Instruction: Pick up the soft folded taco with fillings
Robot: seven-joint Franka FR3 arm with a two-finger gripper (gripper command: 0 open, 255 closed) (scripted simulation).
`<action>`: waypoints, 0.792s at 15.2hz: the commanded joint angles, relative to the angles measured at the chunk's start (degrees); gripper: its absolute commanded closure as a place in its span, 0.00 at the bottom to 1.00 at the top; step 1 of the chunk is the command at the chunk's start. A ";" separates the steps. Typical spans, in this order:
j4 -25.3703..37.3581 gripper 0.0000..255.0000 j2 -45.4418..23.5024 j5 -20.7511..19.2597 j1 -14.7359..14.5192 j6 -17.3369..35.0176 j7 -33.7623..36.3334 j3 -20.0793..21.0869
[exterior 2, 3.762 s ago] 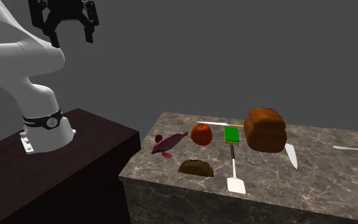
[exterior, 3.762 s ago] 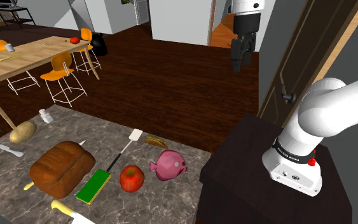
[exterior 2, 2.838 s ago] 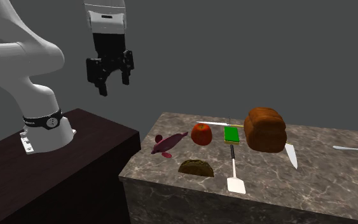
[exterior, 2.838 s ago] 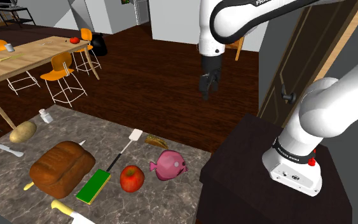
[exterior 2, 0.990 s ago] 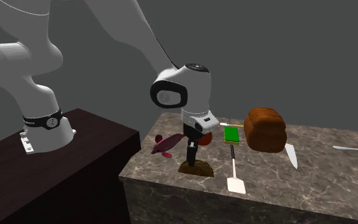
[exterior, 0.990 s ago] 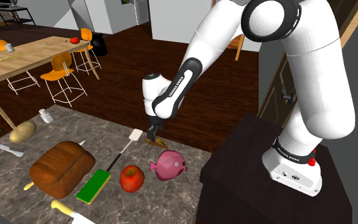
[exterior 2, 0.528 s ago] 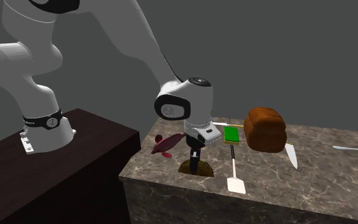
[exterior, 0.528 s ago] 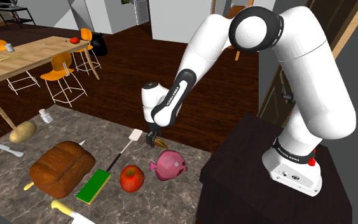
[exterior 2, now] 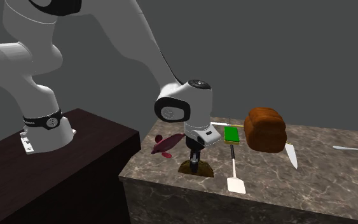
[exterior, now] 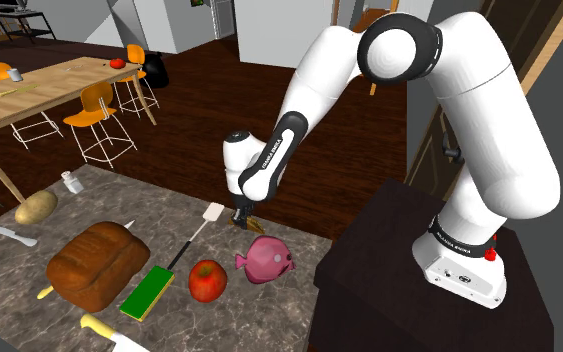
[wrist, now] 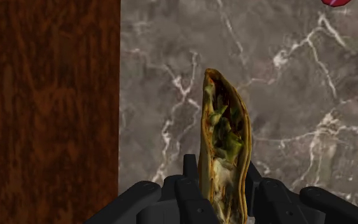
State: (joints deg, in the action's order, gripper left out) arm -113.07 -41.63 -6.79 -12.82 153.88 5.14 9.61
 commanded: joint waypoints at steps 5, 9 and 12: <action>-0.27 1.00 0.62 0.09 0.05 -0.34 0.00 0.15; -1.32 1.00 3.47 0.54 0.51 -2.15 -0.19 0.73; -1.98 1.00 5.56 0.91 0.86 -3.59 -0.36 1.17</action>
State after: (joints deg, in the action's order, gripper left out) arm -114.67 -36.86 -6.01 -12.08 150.71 4.82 10.62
